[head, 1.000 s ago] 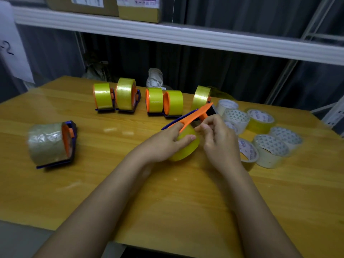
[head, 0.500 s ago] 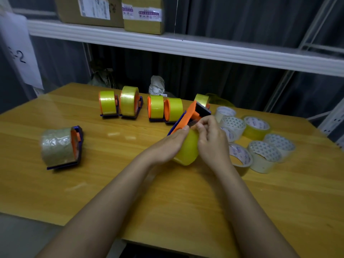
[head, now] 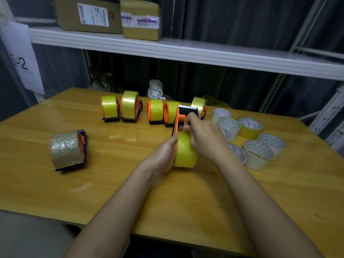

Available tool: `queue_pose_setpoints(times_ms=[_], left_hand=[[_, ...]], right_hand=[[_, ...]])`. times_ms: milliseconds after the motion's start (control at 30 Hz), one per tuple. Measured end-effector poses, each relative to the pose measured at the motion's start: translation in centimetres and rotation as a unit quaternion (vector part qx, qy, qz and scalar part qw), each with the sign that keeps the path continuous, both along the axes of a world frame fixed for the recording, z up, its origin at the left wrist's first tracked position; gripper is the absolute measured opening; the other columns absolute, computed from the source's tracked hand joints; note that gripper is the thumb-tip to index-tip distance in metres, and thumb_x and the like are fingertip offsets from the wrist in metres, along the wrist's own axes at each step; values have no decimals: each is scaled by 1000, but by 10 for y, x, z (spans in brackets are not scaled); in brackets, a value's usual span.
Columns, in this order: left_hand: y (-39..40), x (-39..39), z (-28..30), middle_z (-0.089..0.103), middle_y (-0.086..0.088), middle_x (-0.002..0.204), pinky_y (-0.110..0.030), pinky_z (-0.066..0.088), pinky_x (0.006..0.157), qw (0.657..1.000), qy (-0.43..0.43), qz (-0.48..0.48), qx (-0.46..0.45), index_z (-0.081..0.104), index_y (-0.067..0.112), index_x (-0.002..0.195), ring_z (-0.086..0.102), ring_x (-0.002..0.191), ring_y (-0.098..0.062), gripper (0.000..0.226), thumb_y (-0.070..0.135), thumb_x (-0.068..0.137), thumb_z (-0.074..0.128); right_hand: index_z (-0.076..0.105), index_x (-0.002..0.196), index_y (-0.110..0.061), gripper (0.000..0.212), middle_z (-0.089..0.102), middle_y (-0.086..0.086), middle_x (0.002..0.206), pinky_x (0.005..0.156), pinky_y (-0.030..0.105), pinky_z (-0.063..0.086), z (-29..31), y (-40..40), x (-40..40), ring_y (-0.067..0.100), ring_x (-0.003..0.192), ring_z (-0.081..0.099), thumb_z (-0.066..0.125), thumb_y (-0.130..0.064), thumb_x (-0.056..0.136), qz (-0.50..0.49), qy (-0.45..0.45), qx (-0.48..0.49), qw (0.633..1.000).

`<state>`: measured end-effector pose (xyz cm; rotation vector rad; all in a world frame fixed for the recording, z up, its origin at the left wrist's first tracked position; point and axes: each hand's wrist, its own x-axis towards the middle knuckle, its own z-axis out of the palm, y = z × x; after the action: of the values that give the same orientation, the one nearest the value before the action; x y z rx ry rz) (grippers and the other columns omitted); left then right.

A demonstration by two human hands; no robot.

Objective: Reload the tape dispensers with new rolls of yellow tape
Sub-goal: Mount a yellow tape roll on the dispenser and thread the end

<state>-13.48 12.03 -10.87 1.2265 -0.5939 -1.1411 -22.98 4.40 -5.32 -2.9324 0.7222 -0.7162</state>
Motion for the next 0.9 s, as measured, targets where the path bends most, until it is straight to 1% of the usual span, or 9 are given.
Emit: queue_pose_setpoints(times_ms=[100, 233, 367, 467, 633, 700, 767, 833, 900], left_hand=[[0, -4, 10, 64, -19, 117, -47, 44, 97, 1000, 18, 1, -16, 51, 12, 132, 59, 112, -33, 48, 39, 103, 23], [1, -1, 22, 70, -10, 98, -37, 53, 81, 998, 49, -22, -36, 55, 14, 125, 66, 95, -24, 46, 37, 104, 21], [1, -8, 35, 73, -5, 83, -24, 56, 60, 996, 67, -40, -42, 62, 14, 104, 71, 75, -15, 44, 35, 104, 23], [1, -11, 43, 71, -4, 75, -19, 54, 50, 997, 53, -49, -32, 62, 15, 88, 69, 62, -11, 43, 34, 103, 26], [7, -18, 54, 68, -10, 86, -31, 53, 70, 999, 17, -23, 15, 63, 11, 102, 65, 80, -22, 47, 38, 103, 24], [8, -23, 51, 60, -15, 124, -39, 46, 97, 996, -79, 4, 36, 51, 12, 131, 57, 114, -26, 57, 47, 103, 16], [10, -25, 49, 42, -11, 145, -33, 31, 107, 980, -193, 17, 41, 31, 18, 147, 38, 134, -23, 63, 53, 100, 9], [14, -22, 49, 56, 0, 118, -26, 34, 87, 963, -266, 27, 42, 42, 29, 134, 51, 111, -13, 59, 58, 97, 5], [17, -19, 54, 40, 14, 79, -21, 29, 68, 955, -291, 29, 52, 46, 39, 93, 40, 74, 2, 48, 62, 95, 4]], right_hand=[[42, 107, -16, 14, 64, 7, 88, 49, 34, 23, 6, 2, 0, 34, 78, 60, 47, -9, 96, -1, 27, -48, 998], [42, 113, -11, 23, 64, 8, 90, 51, 34, 22, 15, 11, -1, 38, 79, 61, 47, -5, 92, -16, 52, -119, 991], [55, 89, -1, 18, 56, 9, 53, 46, 18, 4, 17, 20, 1, 30, 39, 53, 48, 6, 74, -41, -36, -207, 977], [56, 76, -5, 20, 48, 3, 45, 48, 14, 2, 15, 27, -1, 21, 31, 43, 36, -2, 75, -45, -96, -271, 957], [57, 77, -6, 10, 52, 5, 51, 45, 17, 2, 19, 32, -16, 26, 39, 51, 60, 4, 75, -57, -100, -231, 966], [57, 93, -7, 10, 63, 11, 69, 41, 29, 25, 30, 24, -21, 35, 62, 60, 62, -6, 85, -58, -66, -135, 987], [58, 100, -14, 10, 67, 7, 87, 59, 38, 42, 42, 15, -25, 32, 84, 61, 52, -21, 96, -49, -47, -59, 996], [62, 98, -17, 13, 65, 3, 89, 66, 35, 40, 46, 11, -28, 24, 93, 57, 52, -26, 97, -39, -67, -55, 996], [64, 97, -17, 13, 62, 4, 86, 66, 32, 35, 44, 10, -27, 20, 94, 53, 54, -27, 96, -41, -84, -49, 994]])
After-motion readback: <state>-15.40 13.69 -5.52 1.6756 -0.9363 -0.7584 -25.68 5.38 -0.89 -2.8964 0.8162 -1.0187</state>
